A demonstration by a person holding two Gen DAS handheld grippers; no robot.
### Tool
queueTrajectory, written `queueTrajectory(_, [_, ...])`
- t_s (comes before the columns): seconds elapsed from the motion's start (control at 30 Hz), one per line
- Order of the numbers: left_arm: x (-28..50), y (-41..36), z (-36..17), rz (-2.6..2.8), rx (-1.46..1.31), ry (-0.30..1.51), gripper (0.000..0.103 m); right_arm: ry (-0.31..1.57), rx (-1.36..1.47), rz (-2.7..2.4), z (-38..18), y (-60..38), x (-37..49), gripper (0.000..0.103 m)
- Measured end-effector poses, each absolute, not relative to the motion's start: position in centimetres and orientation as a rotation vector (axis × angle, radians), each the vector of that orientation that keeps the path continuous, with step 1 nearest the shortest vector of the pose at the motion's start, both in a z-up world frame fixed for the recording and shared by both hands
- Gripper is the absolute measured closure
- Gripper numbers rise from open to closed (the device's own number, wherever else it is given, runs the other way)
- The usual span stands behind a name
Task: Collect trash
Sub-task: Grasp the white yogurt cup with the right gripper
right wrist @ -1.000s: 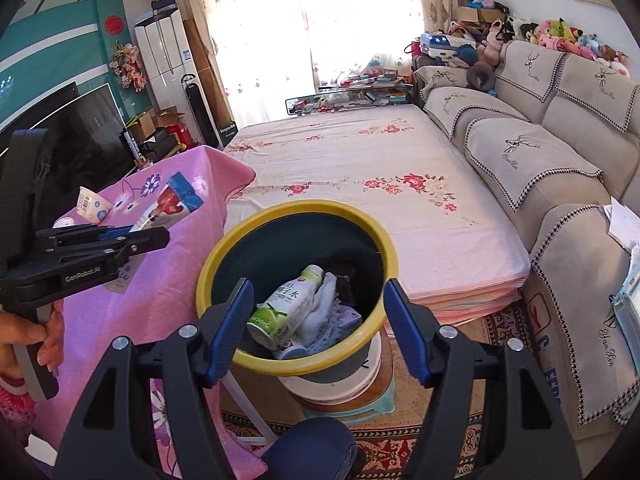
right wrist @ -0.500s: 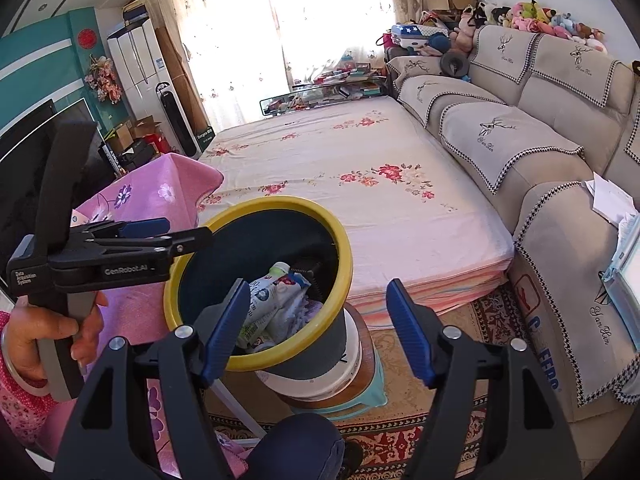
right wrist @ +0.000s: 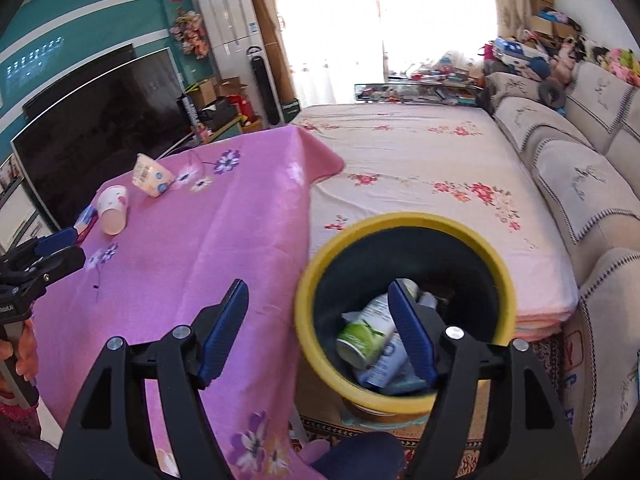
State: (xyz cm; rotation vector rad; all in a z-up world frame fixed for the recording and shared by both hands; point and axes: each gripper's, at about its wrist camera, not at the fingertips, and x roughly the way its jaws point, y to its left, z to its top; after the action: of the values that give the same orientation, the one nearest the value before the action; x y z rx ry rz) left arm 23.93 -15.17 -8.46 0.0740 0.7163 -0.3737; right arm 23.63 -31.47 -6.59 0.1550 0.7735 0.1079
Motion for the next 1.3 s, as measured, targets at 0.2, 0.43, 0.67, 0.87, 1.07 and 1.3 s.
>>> queueTrajectory(0.2, [22.4, -4.6, -9.1, -0.209, 0.013, 0.718, 0.012, 0.764, 0.047, 0.3, -5.2, -22.5, 29.3, 0.034])
queueTrajectory(0.43, [22.2, 1.5, -10.0, -0.143, -0.05, 0.733, 0.012, 0.692, -0.111, 0.465, -4.6, -12.3, 36.4, 0.022])
queueTrajectory(0.67, [22.7, 1.5, -10.4, -0.143, -0.054, 0.754, 0.012, 0.727, -0.16, 0.58, -5.6, -7.0, 45.5, 0.022])
queueTrajectory(0.87, [23.3, 1.4, -10.9, -0.136, -0.074, 0.768, 0.012, 0.802, -0.217, 0.637, -6.0, -3.4, 50.3, 0.022])
queueTrajectory(1.07, [23.5, 1.5, -11.5, -0.132, -0.083, 0.781, 0.012, 0.867, -0.286, 0.647, -7.5, -1.4, 50.7, 0.055])
queueTrajectory(1.3, [23.3, 1.5, -11.6, -0.127, -0.09, 0.781, 0.012, 0.87, -0.325, 0.667, -8.8, -0.5, 48.3, 0.098])
